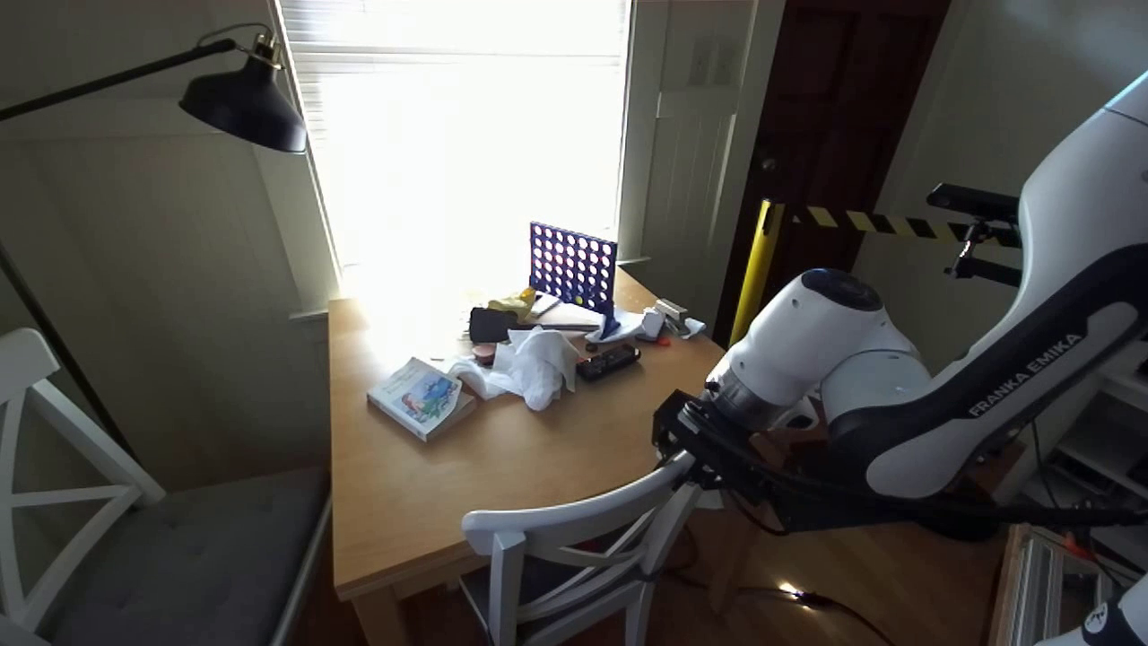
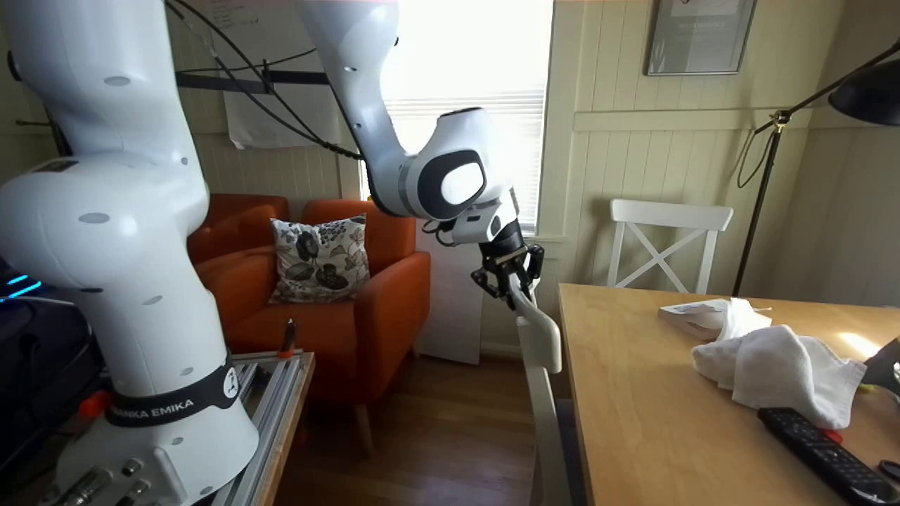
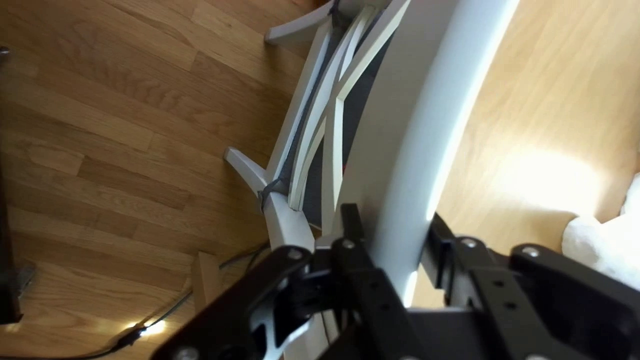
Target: Partially pull the chair out away from the table
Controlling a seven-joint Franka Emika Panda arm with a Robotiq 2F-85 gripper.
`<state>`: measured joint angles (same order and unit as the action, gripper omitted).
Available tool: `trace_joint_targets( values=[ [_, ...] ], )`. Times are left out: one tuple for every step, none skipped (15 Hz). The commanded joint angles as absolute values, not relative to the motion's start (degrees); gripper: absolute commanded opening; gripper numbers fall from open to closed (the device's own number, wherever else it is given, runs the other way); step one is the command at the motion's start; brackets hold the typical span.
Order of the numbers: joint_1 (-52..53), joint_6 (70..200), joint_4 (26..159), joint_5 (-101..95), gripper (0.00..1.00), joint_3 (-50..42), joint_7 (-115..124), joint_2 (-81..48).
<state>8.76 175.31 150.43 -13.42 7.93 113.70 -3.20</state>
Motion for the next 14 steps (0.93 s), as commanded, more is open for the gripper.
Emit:
trace_joint_targets(
  values=[
    [8.37,174.89,156.18,2.22,0.08,16.63,101.61,-1.64],
    [8.82,174.59,156.25,6.71,0.08,17.9,98.97,-1.33],
    [9.63,173.89,156.05,11.22,0.08,18.86,96.7,-0.82],
    [10.58,172.92,155.74,15.76,0.08,19.62,94.75,-0.05],
    [11.49,171.81,155.38,20.24,0.08,20.32,93.07,0.92],
    [12.19,170.5,155.03,24.7,0.08,20.85,91.15,2.01],
    [12.68,168.92,154.83,29.18,0.08,21.08,88.98,3.29],
    [13.02,167.45,154.88,33.55,0.08,21.18,86.72,4.69],
    [13.26,166.15,155.13,37.91,0.08,21.13,84.17,5.92],
    [13.22,164.8,155.51,40.61,0.08,20.77,82.29,6.91],
    [13.02,163.33,155.75,42.35,0.08,20.23,80.63,7.68],
    [12.51,161.69,156.19,42.87,0.08,19.6,79.39,8.35],
    [12.21,160.22,156.43,43.68,0.08,19.01,77.65,8.83],
    [12.1,158.81,156.77,44.42,0.08,18.47,75.92,9.41]
  ],
)
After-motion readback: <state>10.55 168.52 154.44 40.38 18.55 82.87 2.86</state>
